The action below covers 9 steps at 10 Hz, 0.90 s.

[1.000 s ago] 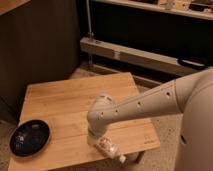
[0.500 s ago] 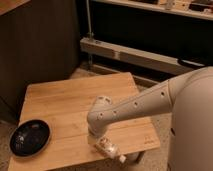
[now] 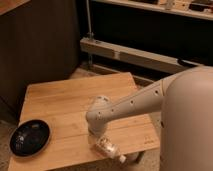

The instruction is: Place the bottle in the ceramic bowl

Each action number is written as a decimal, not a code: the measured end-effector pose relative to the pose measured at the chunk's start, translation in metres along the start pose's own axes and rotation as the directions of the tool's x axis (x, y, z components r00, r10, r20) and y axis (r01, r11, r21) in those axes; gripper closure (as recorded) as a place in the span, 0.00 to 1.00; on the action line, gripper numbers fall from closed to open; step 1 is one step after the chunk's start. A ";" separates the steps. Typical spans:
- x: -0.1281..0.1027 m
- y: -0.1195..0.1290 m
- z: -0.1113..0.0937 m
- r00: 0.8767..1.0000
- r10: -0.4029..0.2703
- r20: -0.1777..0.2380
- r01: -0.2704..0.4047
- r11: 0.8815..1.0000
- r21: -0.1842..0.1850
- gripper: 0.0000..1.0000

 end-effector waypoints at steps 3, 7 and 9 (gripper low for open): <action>-0.006 0.001 0.004 1.000 -0.004 -0.017 0.004 1.000 -0.013 0.58; -0.032 0.003 -0.023 0.999 -0.019 -0.031 0.018 1.000 -0.009 0.99; -0.057 0.002 -0.061 0.999 -0.029 -0.020 0.029 1.000 0.004 1.00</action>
